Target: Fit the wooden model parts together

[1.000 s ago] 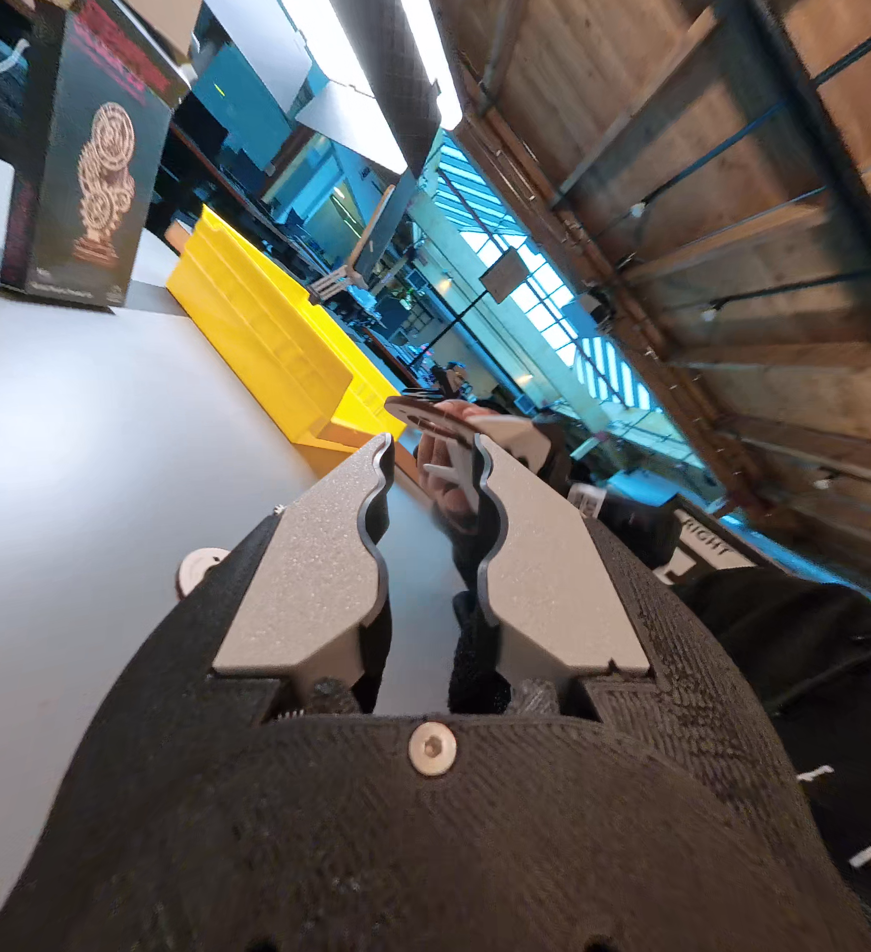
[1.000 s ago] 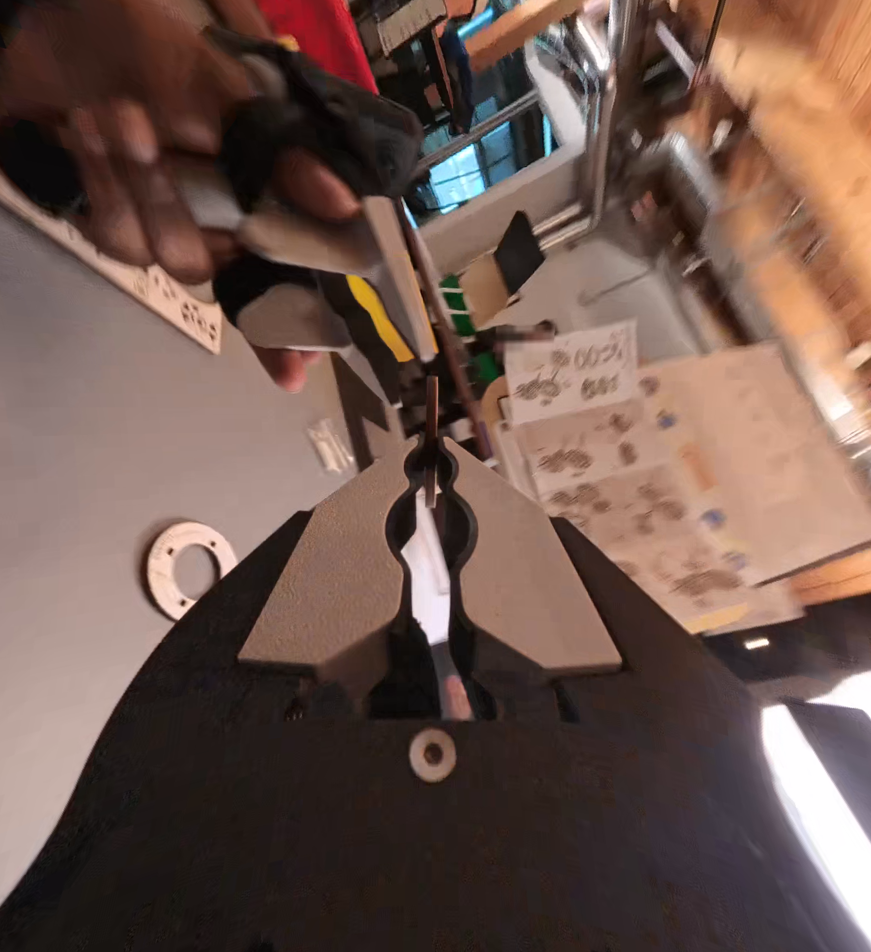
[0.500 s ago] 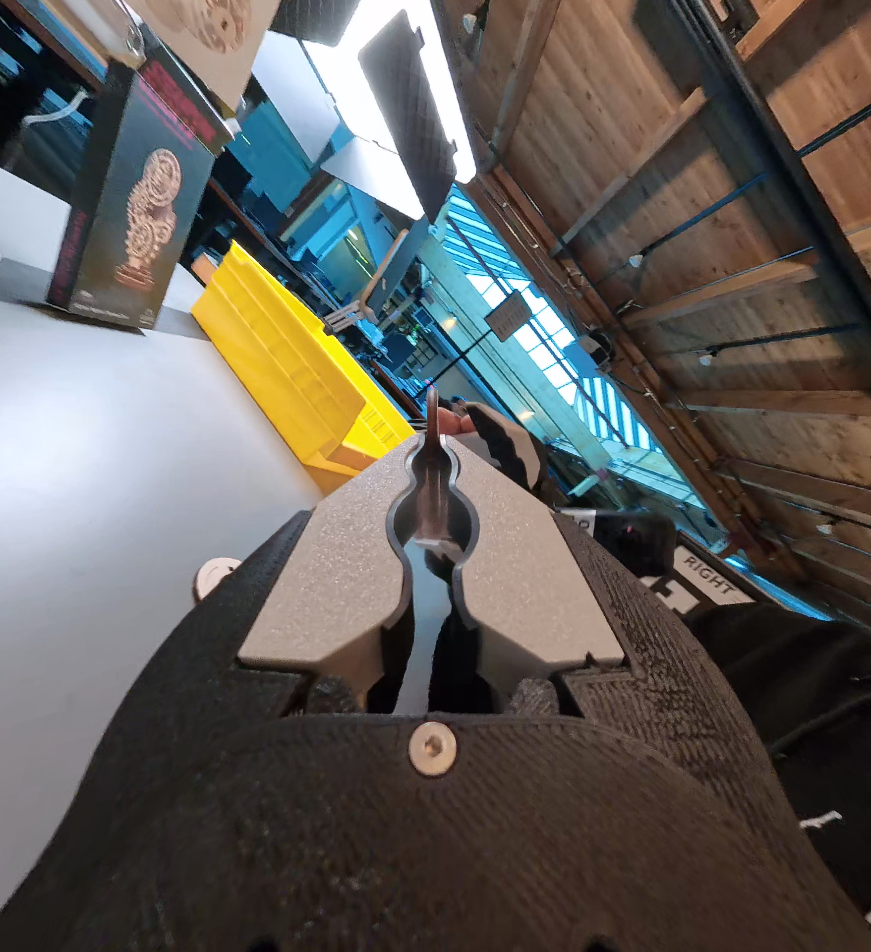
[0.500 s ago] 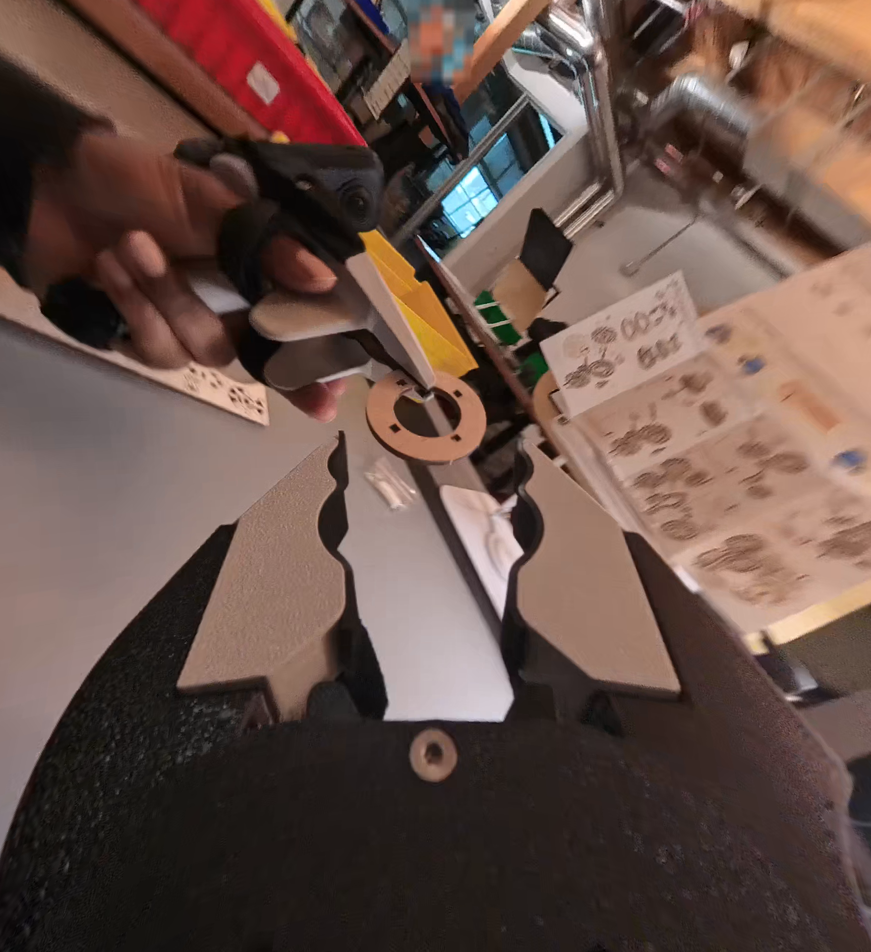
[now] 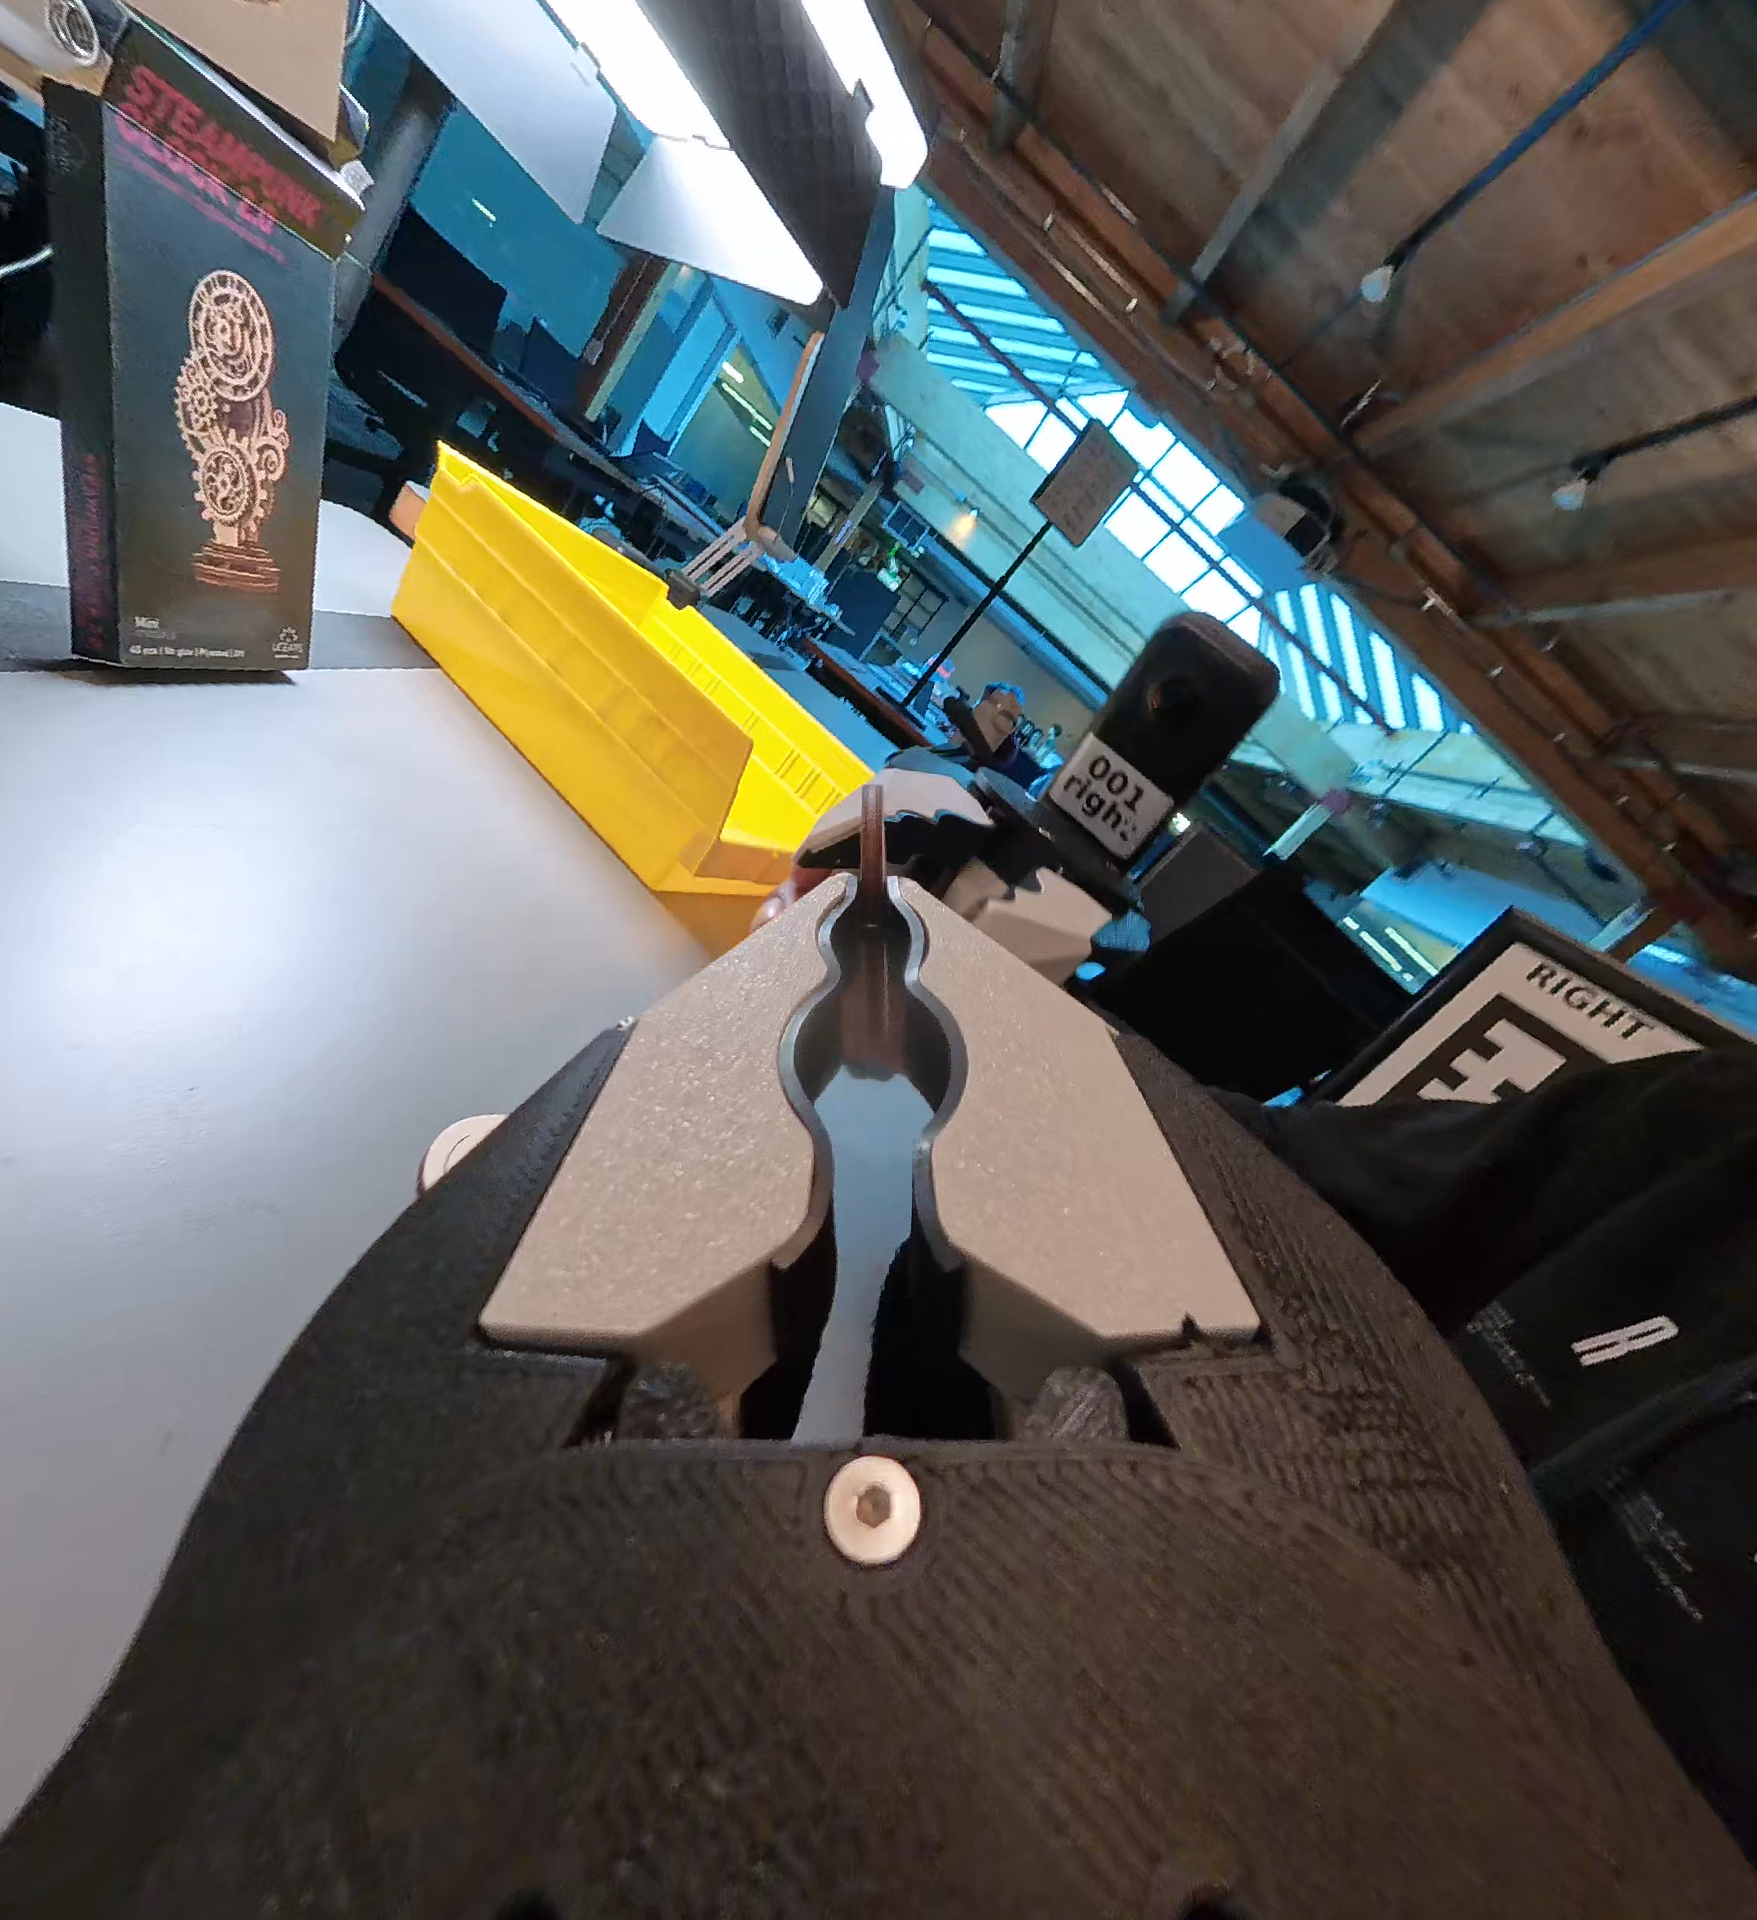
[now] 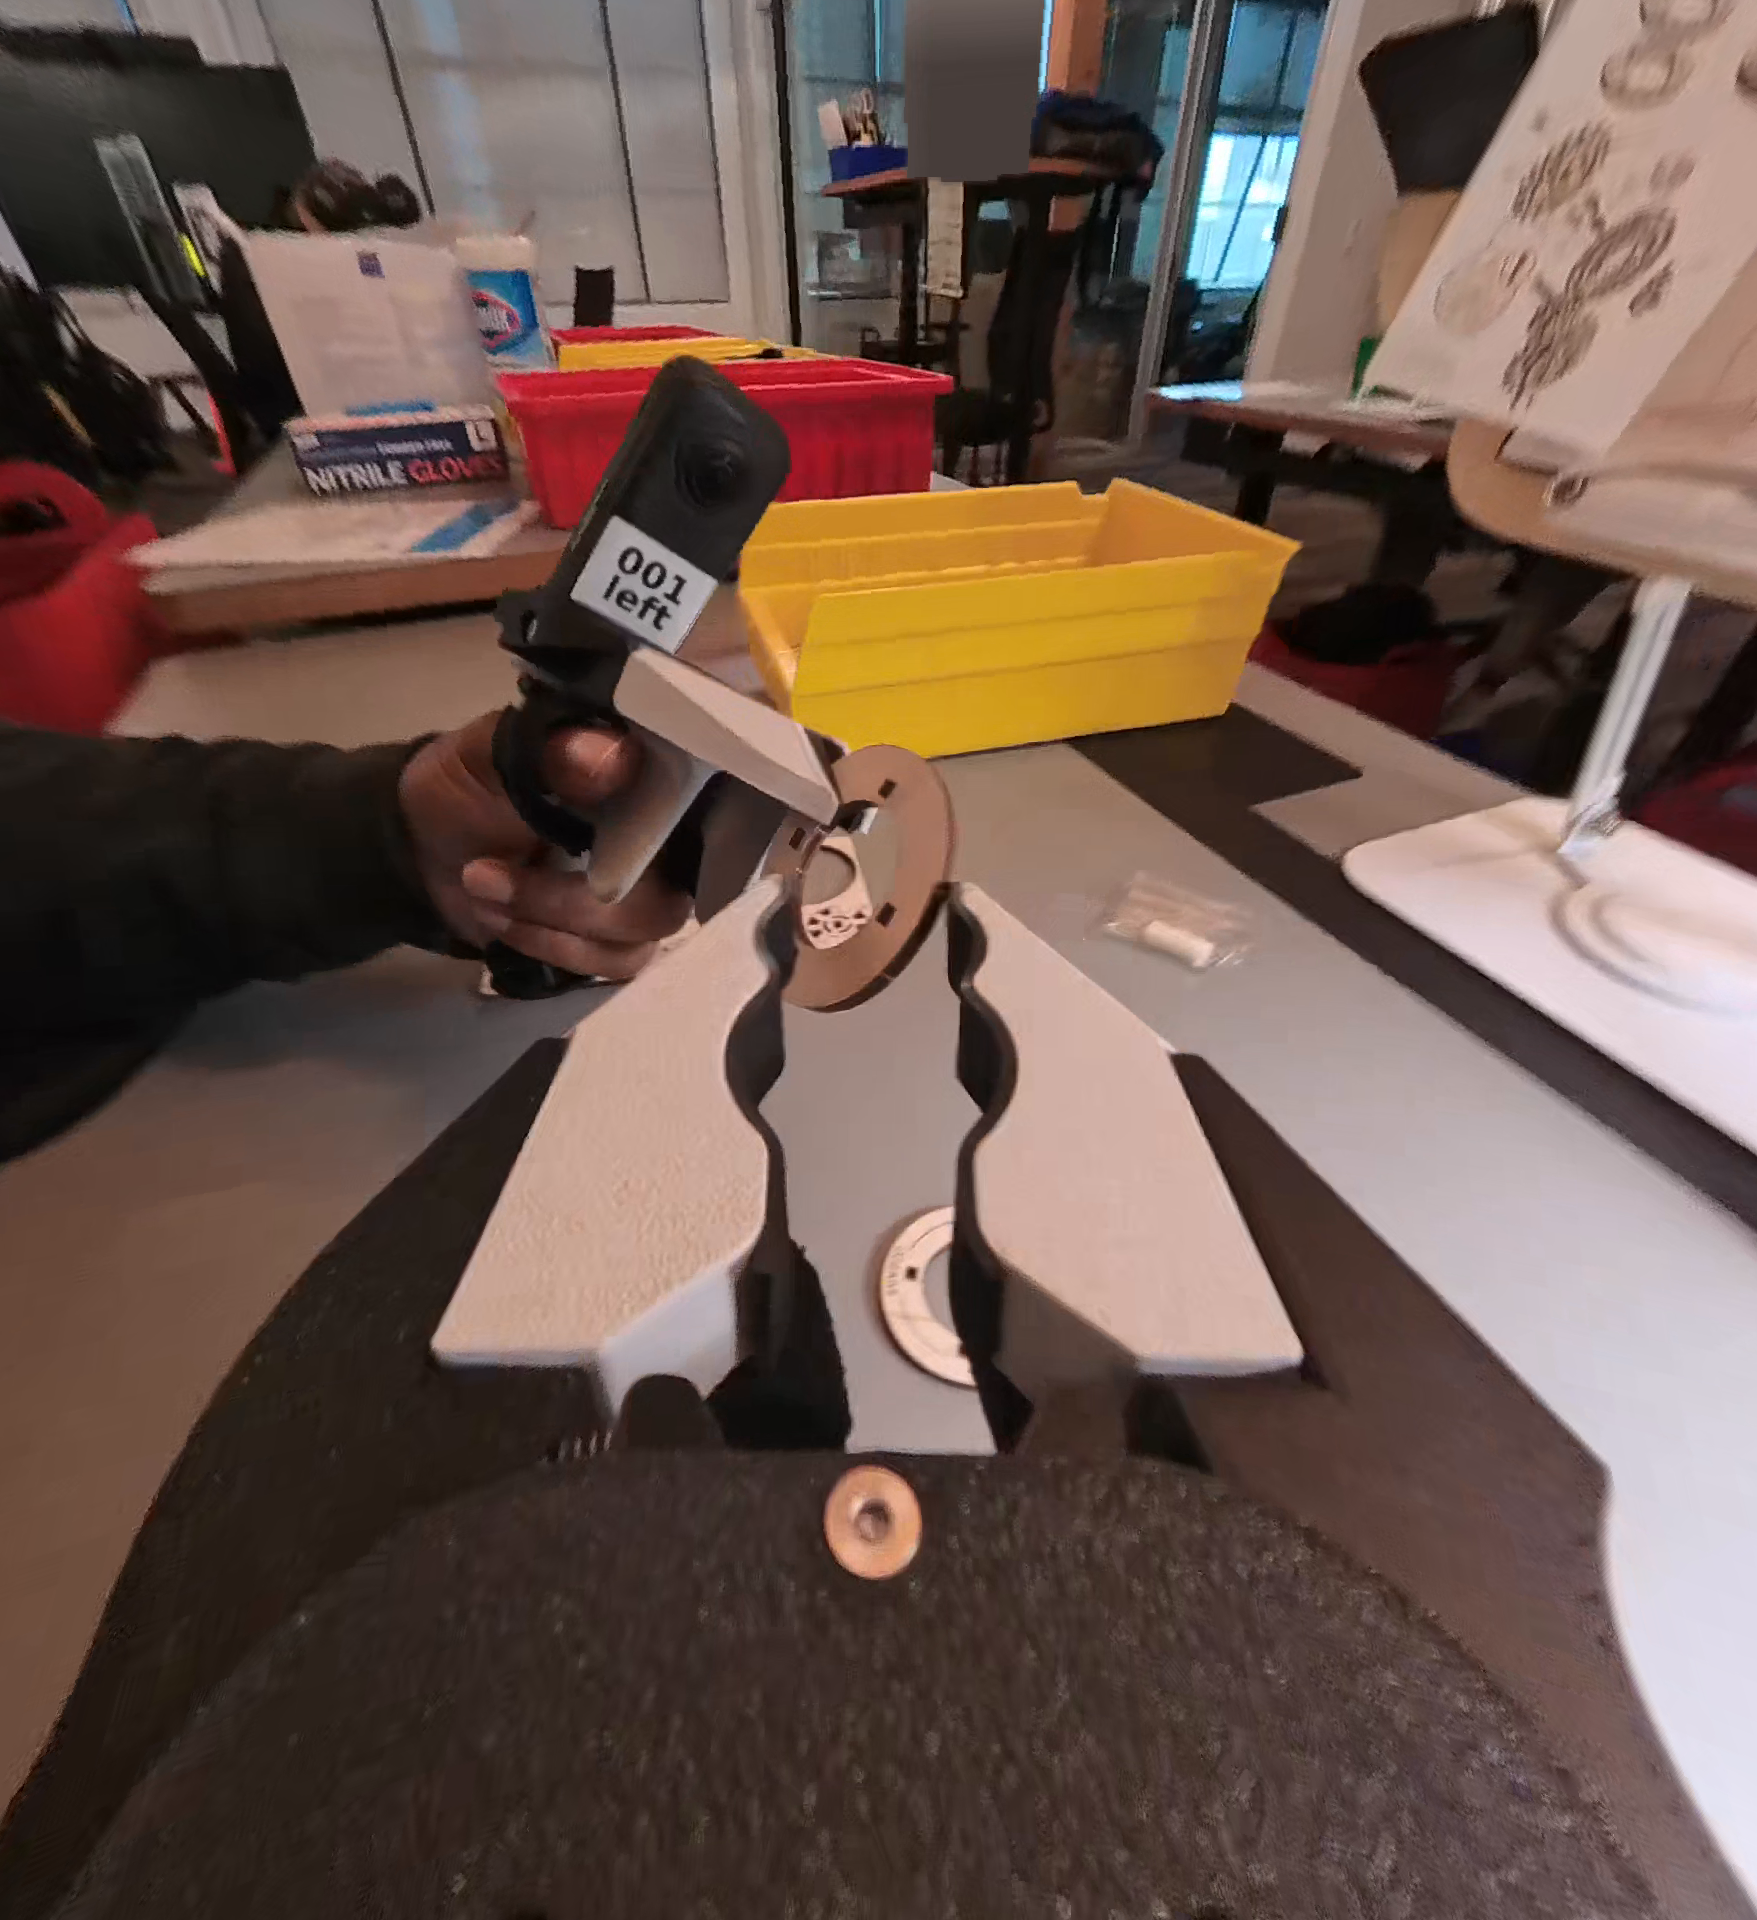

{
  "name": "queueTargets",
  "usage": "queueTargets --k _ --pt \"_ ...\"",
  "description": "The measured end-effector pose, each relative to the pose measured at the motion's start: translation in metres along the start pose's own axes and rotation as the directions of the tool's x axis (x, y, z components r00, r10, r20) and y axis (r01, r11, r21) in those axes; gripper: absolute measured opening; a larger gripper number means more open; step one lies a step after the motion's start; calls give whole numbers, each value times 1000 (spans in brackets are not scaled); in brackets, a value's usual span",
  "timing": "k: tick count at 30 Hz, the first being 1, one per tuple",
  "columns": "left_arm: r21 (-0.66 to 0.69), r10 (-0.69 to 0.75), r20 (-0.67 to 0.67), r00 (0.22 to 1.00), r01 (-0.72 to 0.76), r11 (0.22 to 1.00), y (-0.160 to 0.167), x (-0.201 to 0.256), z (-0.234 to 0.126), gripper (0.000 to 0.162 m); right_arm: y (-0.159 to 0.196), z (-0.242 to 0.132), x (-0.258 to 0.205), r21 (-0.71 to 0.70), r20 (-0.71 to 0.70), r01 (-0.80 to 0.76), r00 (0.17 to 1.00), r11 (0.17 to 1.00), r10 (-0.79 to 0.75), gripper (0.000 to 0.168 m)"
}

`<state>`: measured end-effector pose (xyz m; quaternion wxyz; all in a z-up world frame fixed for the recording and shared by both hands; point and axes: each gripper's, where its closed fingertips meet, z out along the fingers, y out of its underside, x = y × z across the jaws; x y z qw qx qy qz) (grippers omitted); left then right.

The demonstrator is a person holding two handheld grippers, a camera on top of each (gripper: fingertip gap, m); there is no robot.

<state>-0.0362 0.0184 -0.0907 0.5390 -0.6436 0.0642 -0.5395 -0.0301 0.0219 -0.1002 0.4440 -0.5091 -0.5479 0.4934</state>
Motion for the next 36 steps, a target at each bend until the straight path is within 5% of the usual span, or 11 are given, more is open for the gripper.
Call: queueTargets --k 2,6,14,20,27,36 --pt "-22 19 4 1000 -19 1000 3 -1 1 2 2 -2 5 -5 23 -108 994 994 108 10" --pt "-63 54 38 998 -51 997 10 -6 2 2 10 -2 8 -41 71 -252 964 967 255 6" --pt "-102 117 134 984 -104 989 13 -23 -2 11 22 -1 6 -95 100 -308 943 947 317 1" --pt "-112 132 156 979 -115 987 13 -29 -4 11 61 0 -29 -401 208 -454 801 796 561 0" --pt "-171 169 210 963 -134 976 21 -39 -5 11 115 -4 -54 -671 160 -172 916 721 368 4" --pt "-235 197 252 948 -138 962 28 -47 -6 11 117 -11 -30 -679 103 -58 980 732 172 28"
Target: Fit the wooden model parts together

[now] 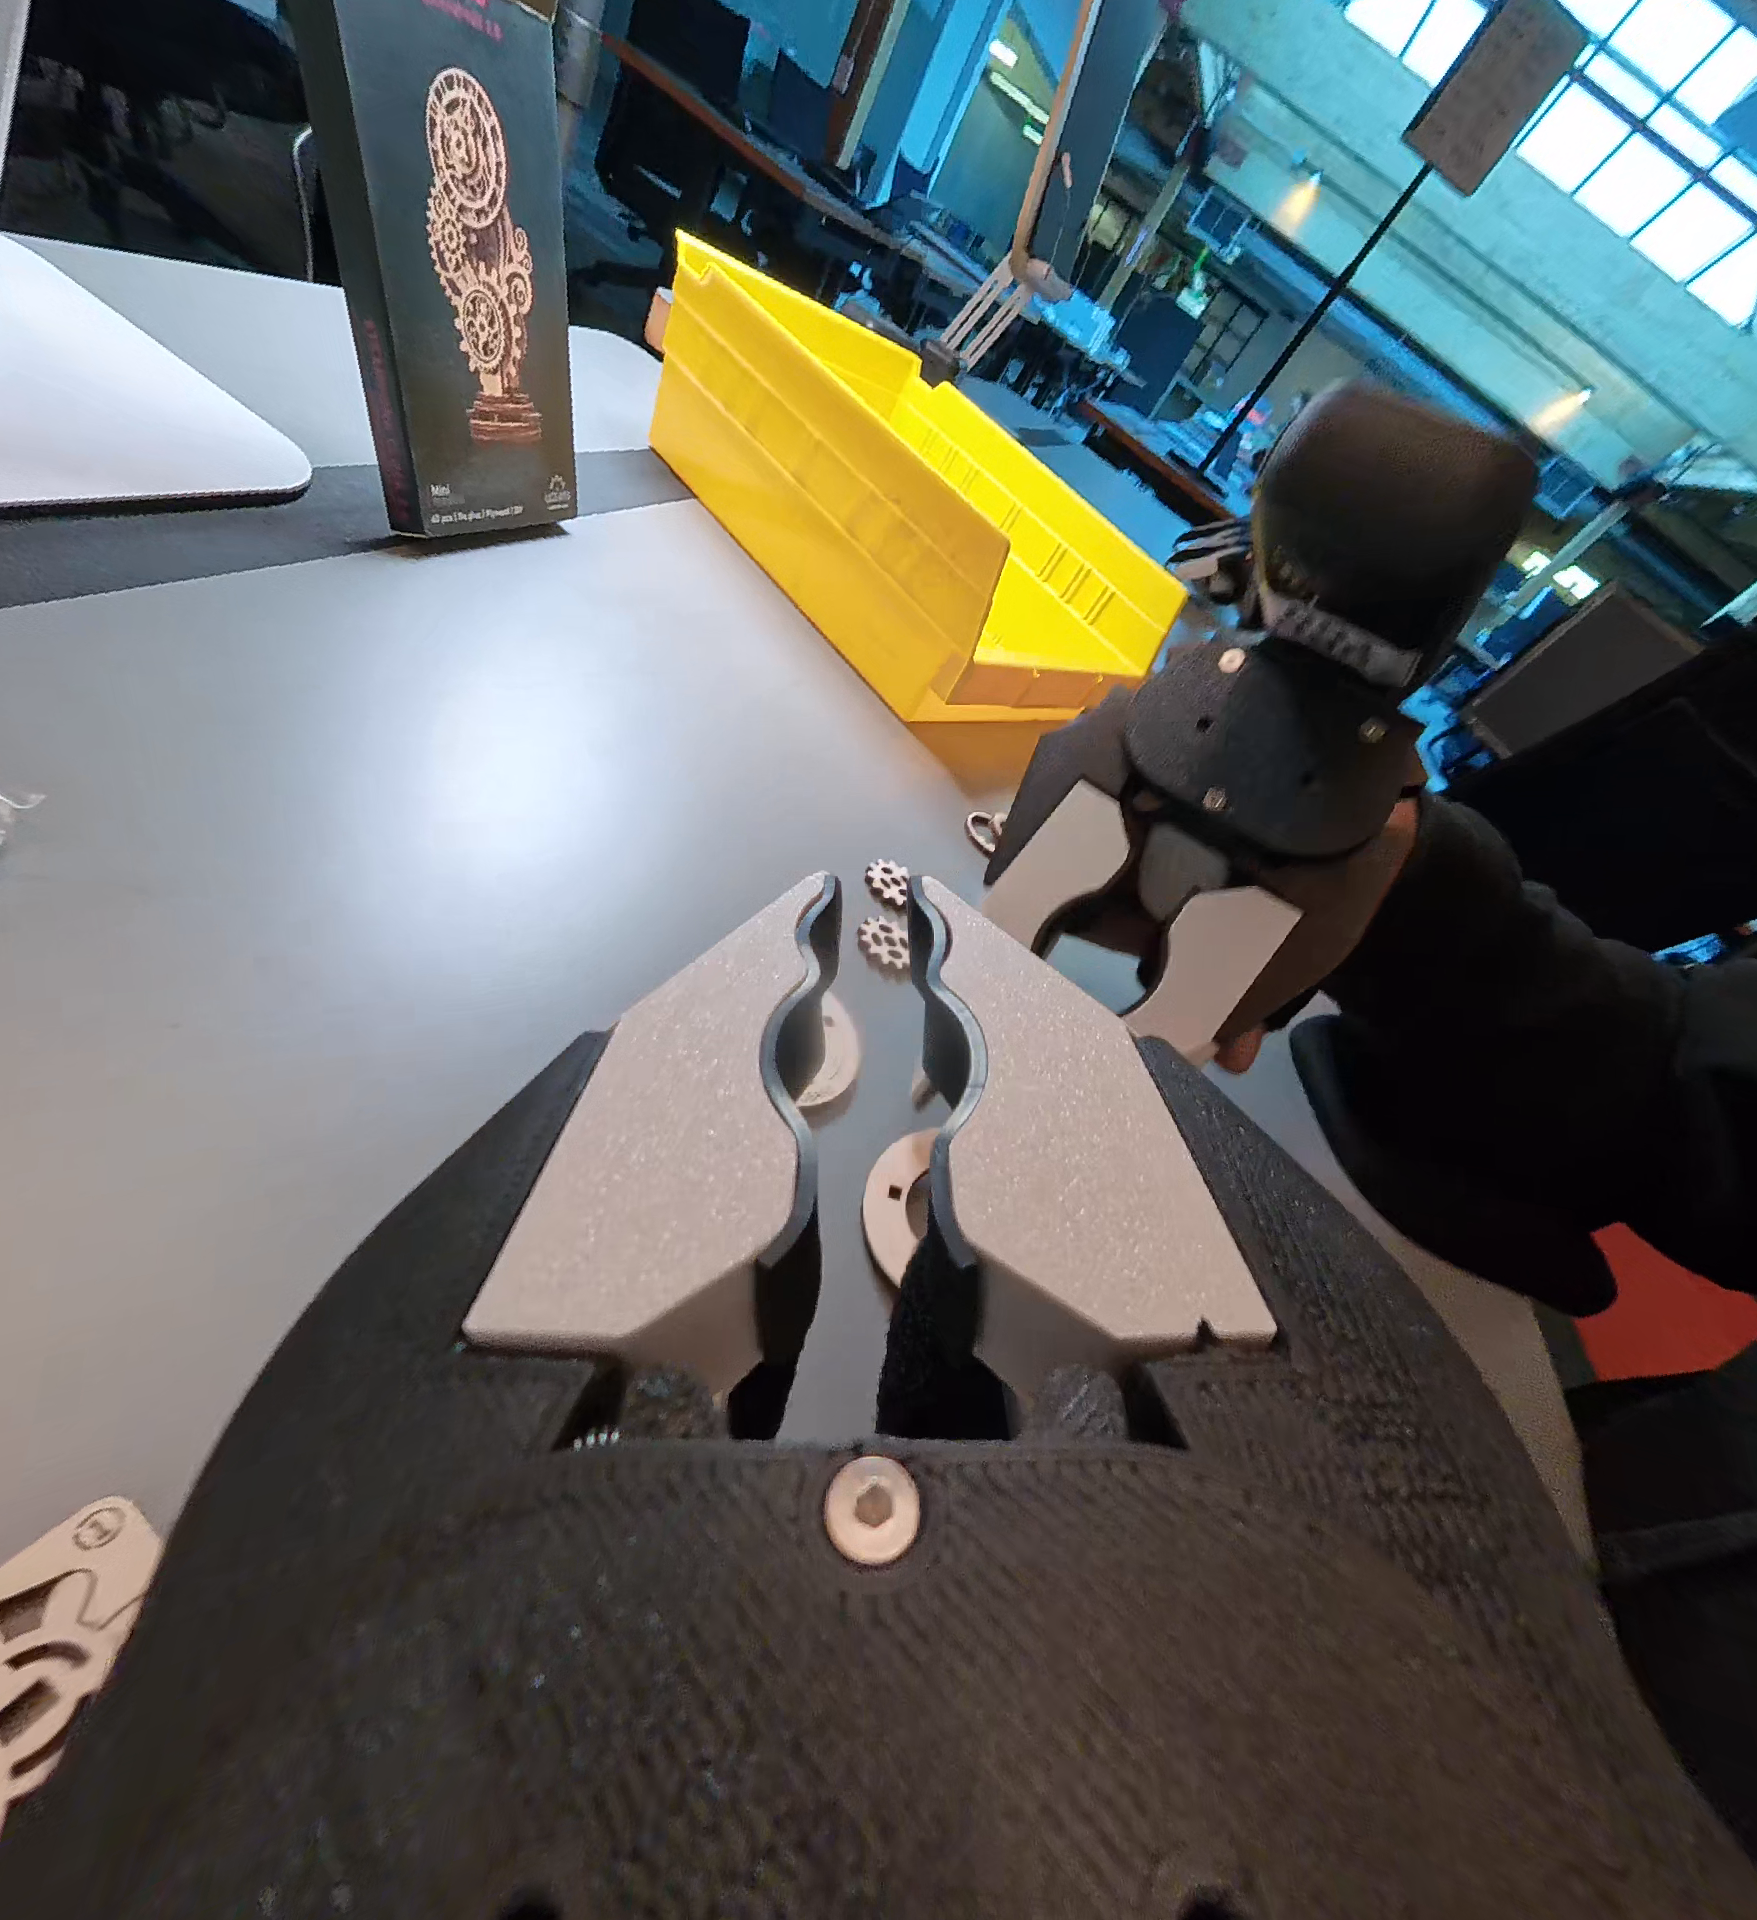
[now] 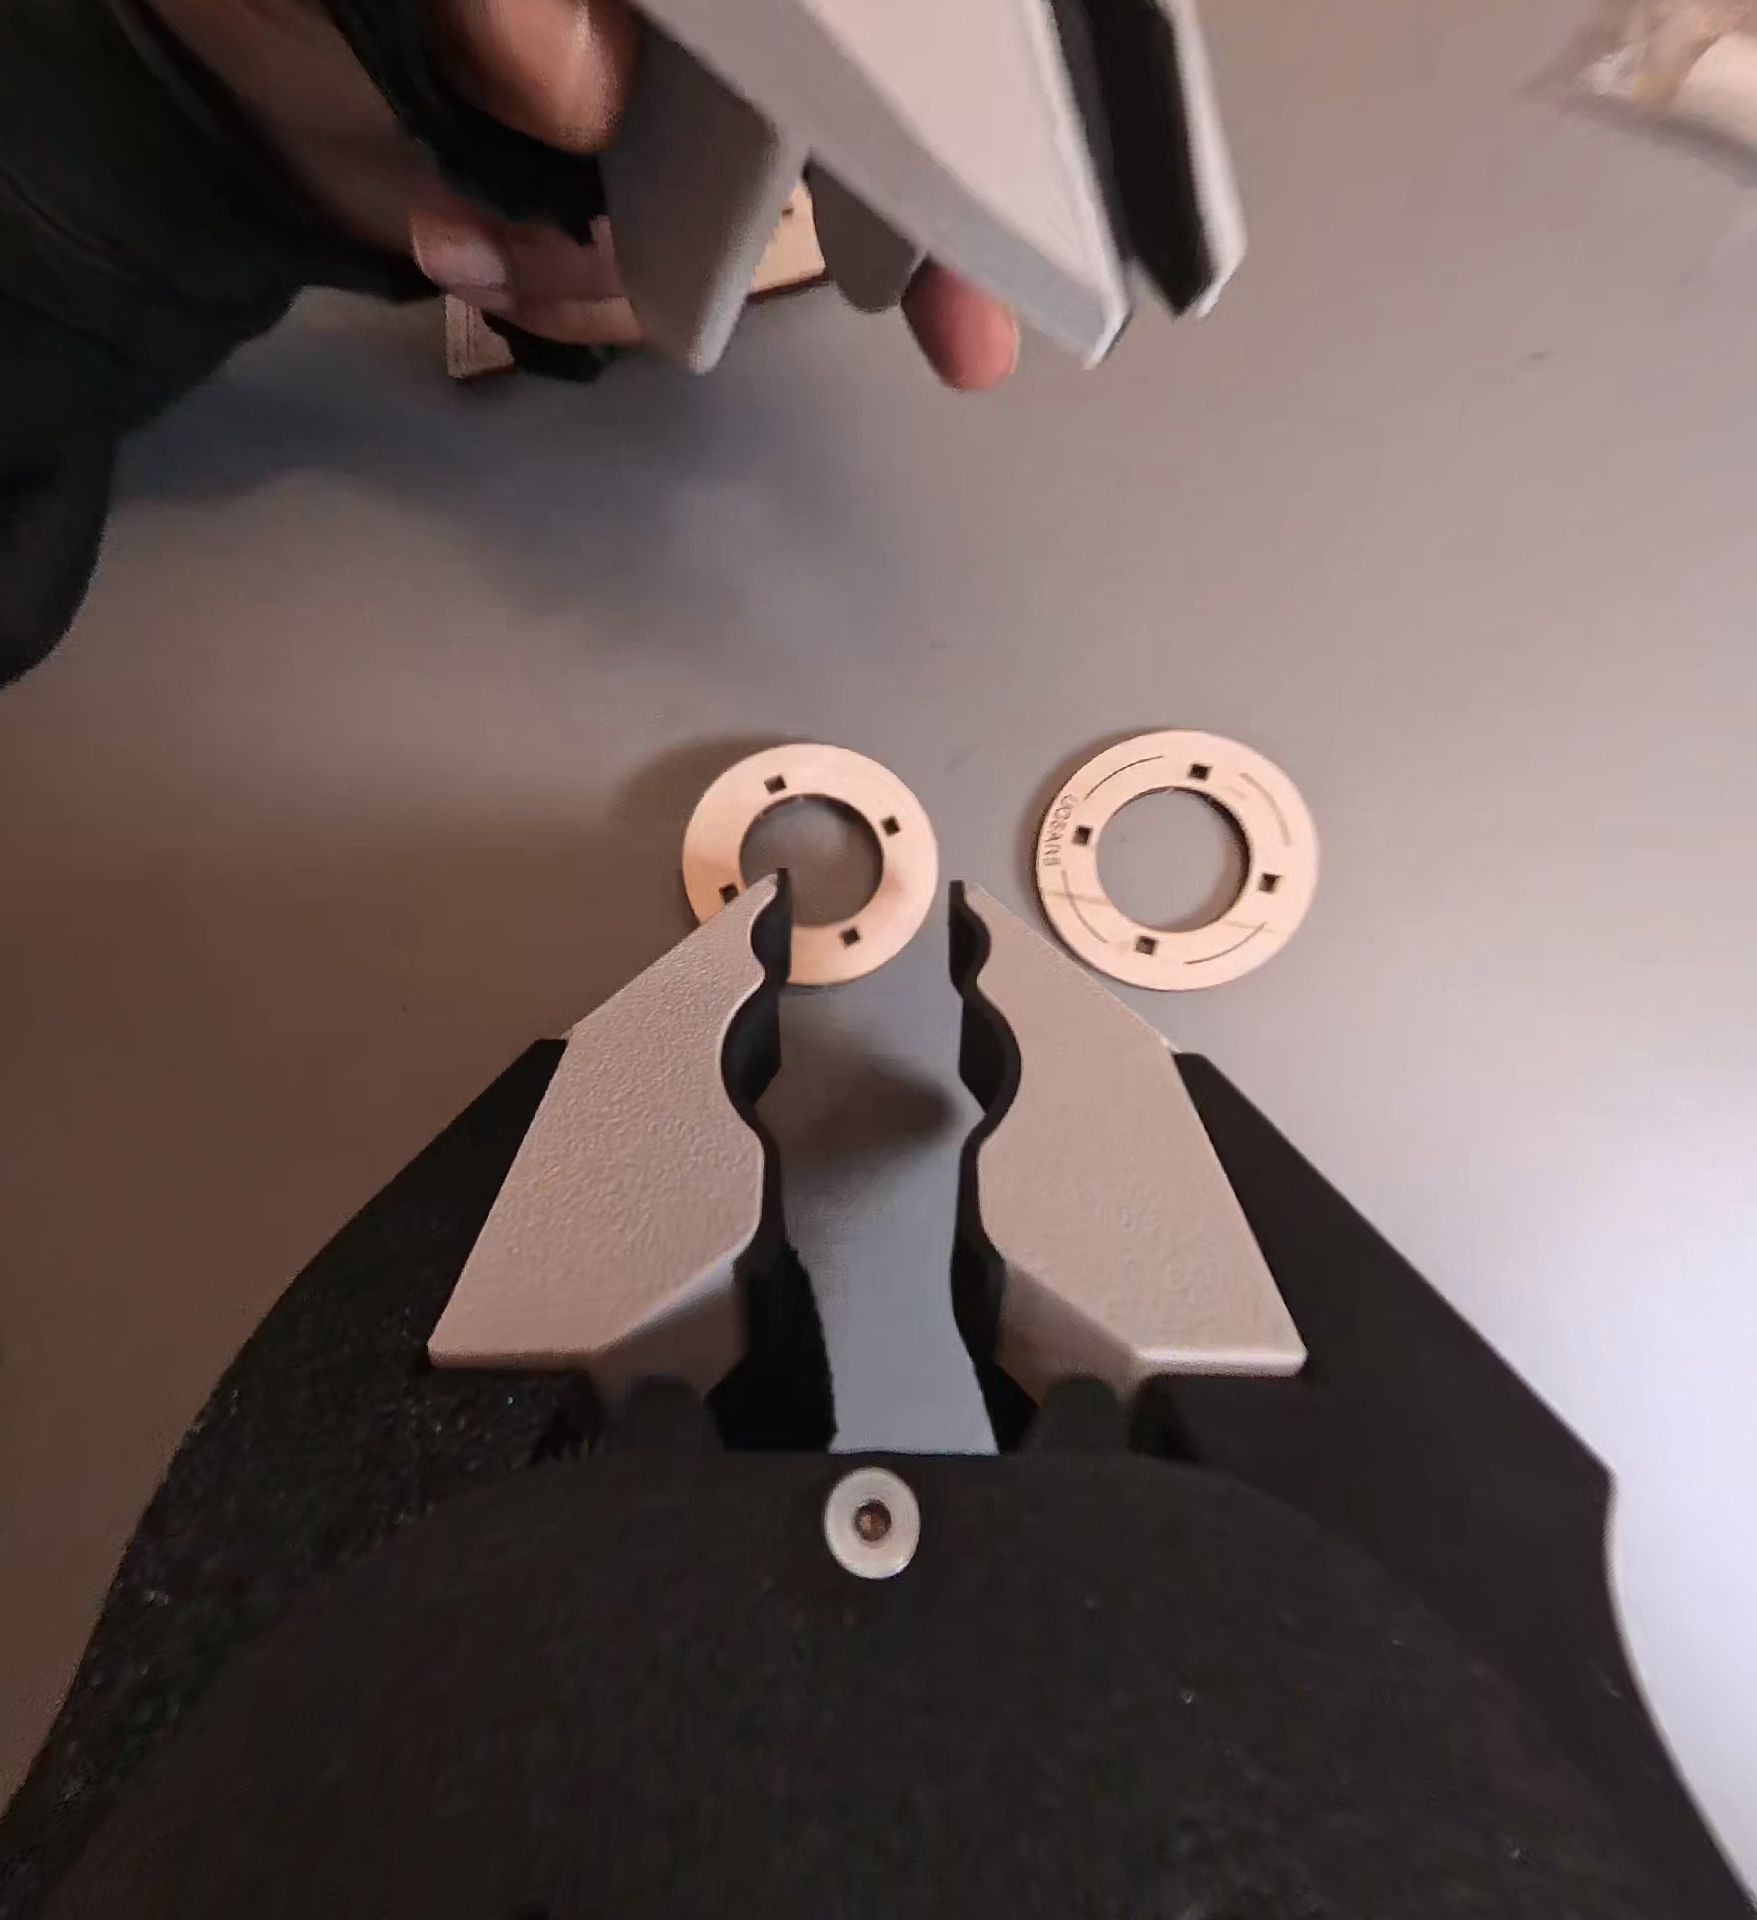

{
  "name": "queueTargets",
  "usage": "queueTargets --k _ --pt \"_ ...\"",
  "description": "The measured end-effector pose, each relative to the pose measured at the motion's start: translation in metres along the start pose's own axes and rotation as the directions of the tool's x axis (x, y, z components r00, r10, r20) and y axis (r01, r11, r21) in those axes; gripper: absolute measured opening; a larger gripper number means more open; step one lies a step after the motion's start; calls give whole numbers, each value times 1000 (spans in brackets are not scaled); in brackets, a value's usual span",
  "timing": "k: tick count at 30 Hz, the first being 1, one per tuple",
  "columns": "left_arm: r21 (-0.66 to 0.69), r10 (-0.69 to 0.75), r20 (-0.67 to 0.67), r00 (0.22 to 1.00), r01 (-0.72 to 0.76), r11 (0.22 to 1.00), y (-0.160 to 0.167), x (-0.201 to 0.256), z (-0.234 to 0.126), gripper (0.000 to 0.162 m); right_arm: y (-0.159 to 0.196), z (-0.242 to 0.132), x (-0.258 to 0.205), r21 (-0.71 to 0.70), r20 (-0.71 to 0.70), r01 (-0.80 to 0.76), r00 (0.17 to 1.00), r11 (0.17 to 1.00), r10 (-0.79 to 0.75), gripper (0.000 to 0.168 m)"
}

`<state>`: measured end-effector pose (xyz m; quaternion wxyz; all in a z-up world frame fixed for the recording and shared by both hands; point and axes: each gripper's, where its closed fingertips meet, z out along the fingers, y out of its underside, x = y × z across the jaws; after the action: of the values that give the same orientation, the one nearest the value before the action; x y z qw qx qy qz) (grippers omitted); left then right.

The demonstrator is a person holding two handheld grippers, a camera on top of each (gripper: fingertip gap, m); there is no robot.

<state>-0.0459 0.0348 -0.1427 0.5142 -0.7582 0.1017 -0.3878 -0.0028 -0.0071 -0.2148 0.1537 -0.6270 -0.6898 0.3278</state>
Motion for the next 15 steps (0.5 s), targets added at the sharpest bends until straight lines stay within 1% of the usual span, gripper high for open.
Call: queueTargets --k 3,6,8,10,12,15 --pt "-83 63 37 997 -60 995 8 -3 0 12 -3 -13 12 23 -52 34 998 999 -33 38" --pt "-236 180 36 983 -167 957 25 -1 -1 15 1 -17 35 -1 -172 103 980 995 -101 46" --pt "-363 261 14 965 -238 901 43 0 -3 27 4 -15 49 -23 -220 128 967 991 -130 52" --pt "-473 341 0 940 -301 828 60 -3 -7 40 3 -11 56 -29 -233 143 961 989 -146 56" --pt "-546 405 -23 914 -350 761 72 -4 -10 44 2 -7 58 -38 -229 157 960 987 -162 57" --pt "-604 425 -101 900 -395 692 89 4 -14 51 1 -3 57 -50 -220 167 960 985 -174 56"
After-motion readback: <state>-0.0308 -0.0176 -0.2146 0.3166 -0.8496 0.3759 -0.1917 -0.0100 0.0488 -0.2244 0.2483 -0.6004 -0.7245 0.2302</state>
